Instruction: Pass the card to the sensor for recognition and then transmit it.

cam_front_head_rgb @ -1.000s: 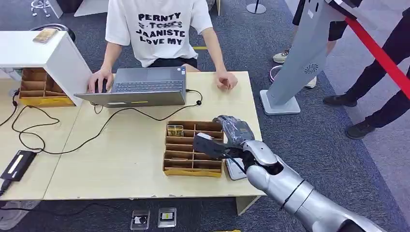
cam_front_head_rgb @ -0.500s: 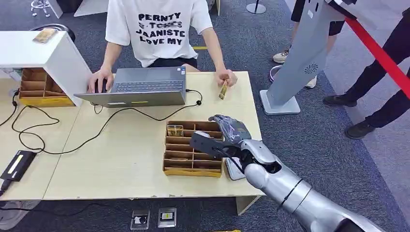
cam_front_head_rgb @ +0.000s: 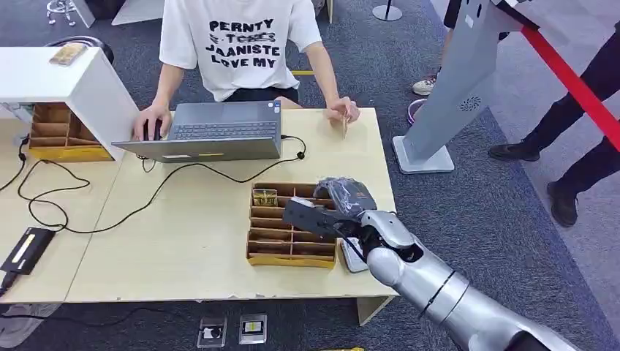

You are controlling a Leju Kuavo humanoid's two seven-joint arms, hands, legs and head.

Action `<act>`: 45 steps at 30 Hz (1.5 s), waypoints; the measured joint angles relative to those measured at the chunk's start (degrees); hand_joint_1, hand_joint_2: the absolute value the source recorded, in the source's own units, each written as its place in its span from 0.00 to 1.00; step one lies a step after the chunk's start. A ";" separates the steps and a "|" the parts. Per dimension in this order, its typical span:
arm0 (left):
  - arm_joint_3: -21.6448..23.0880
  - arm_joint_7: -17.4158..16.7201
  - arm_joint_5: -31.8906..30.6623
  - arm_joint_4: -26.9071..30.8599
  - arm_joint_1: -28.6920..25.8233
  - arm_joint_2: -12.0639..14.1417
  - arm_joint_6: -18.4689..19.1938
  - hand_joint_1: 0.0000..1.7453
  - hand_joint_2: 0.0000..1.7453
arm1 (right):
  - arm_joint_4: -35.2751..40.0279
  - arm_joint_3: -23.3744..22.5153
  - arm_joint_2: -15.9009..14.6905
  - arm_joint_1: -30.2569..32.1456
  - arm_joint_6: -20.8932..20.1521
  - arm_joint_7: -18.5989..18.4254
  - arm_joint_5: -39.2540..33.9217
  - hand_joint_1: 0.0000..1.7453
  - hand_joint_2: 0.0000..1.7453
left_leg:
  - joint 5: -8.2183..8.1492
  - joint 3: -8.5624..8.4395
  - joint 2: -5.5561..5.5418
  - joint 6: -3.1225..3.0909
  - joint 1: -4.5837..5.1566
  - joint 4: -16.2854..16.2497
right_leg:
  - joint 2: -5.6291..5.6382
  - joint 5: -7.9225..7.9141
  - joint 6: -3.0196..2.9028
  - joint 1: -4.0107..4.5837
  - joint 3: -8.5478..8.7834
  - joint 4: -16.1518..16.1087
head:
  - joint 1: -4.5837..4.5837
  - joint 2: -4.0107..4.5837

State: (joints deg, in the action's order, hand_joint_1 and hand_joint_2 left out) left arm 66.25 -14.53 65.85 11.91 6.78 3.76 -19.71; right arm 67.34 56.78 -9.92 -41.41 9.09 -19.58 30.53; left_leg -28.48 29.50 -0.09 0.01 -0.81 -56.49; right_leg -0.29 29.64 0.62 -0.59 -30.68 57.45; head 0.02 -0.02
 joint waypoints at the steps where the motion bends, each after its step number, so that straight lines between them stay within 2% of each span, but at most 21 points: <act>1: 0.00 0.02 0.00 0.00 0.00 0.00 0.11 0.00 0.00 | 0.00 0.00 0.00 0.01 -0.02 -0.18 0.00 0.69 1.00 | 0.00 0.00 0.00 0.00 0.00 0.00 | 0.00 0.00 0.00 0.00 0.00 0.00 | 0.00 0.00; 9: 0.00 0.09 0.00 0.00 -0.01 0.00 0.04 0.00 0.00 | 0.81 -0.02 -0.04 0.10 -0.85 -1.35 -0.02 0.73 1.00 | 0.00 -0.01 0.00 0.00 0.00 0.00 | 0.01 0.00 0.00 0.00 0.00 0.00 | 0.00 0.00; 14: 0.00 0.11 0.00 0.00 0.00 0.00 -0.20 0.00 0.00 | 1.38 0.00 -0.20 0.39 -1.22 -1.99 -0.28 0.83 1.00 | 0.00 -0.01 0.00 0.00 0.00 0.00 | 0.01 0.00 0.00 0.00 0.00 0.00 | 0.00 0.00; 16: -0.02 0.09 0.07 0.00 0.00 0.00 -0.24 0.00 0.00 | 1.49 0.00 -0.22 0.39 -1.22 -2.19 -0.37 0.81 1.00 | 0.00 -0.01 0.00 0.00 0.00 0.00 | 0.01 0.00 0.00 0.00 0.00 0.00 | 0.00 0.00; 17: -0.02 0.11 0.18 0.00 0.00 0.00 -0.26 0.00 0.00 | 1.51 0.00 -0.22 0.40 -1.25 -2.25 -0.42 0.86 1.00 | 0.00 -0.01 0.00 0.00 0.00 0.00 | 0.01 0.00 0.00 0.00 0.00 0.00 | 0.00 0.00; 18: -0.02 0.09 0.22 0.00 0.00 0.00 -0.28 0.00 0.00 | 1.51 0.00 -0.22 0.41 -1.25 -2.25 -0.50 0.87 1.00 | 0.00 -0.01 0.00 0.00 0.00 0.00 | 0.01 0.00 0.00 0.00 0.00 0.00 | 0.00 0.00; 24: -0.04 0.09 0.50 0.00 0.00 0.00 -0.31 0.00 0.00 | 1.84 0.00 -0.22 0.42 -1.36 -2.25 -0.52 0.87 1.00 | 0.00 -0.01 0.00 0.00 0.00 0.00 | 0.01 0.00 0.00 0.00 0.00 0.00 | 0.00 0.00; 25: -0.07 0.11 0.52 0.00 0.00 0.00 -0.31 0.00 0.00 | 1.88 0.02 -0.22 0.43 -1.38 -2.25 -0.52 0.81 1.00 | 0.00 -0.01 0.00 0.00 0.00 0.00 | 0.01 0.00 0.00 0.00 0.00 0.00 | 0.00 0.00; 26: -0.07 0.11 0.52 0.00 0.00 0.00 -0.31 0.00 0.00 | 1.90 0.02 -0.22 0.42 -1.38 -2.25 -0.52 0.40 1.00 | 0.00 -0.01 0.00 0.00 0.00 0.00 | 0.01 0.00 0.00 0.00 0.00 0.00 | 0.00 0.00; 29: -0.07 0.11 0.55 0.00 0.00 0.00 -0.28 0.00 0.00 | 1.90 0.02 -0.22 0.42 -1.38 -2.25 -0.57 0.03 1.00 | 0.00 -0.01 0.00 0.00 0.00 0.00 | 0.01 0.00 0.00 0.00 0.00 0.00 | 0.00 0.00; 34: -0.09 0.11 0.55 0.00 0.00 0.00 -0.28 0.00 0.00 | 1.90 0.02 -0.22 0.42 -1.35 -2.23 -0.63 0.00 1.00 | 0.00 -0.01 0.00 0.00 0.00 0.00 | 0.00 0.00 0.00 0.00 0.00 0.00 | 0.00 0.00; 45: -0.13 0.09 0.61 0.00 0.00 0.00 -0.33 0.00 0.00 | 3.52 0.00 -0.22 0.41 0.09 -1.22 -0.22 0.00 1.00 | 0.00 -0.01 0.00 0.00 0.00 0.00 | 0.00 0.00 0.00 0.00 0.00 0.00 | 0.00 0.00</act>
State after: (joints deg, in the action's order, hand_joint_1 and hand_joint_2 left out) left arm 66.12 -14.45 66.47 11.91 6.77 3.76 -20.04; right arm 70.86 56.78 -10.14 -41.00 9.18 -20.81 30.31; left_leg -28.48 29.49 -0.09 0.01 -0.81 -56.49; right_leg -0.28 29.64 0.62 -0.59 -30.68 57.45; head 0.02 -0.02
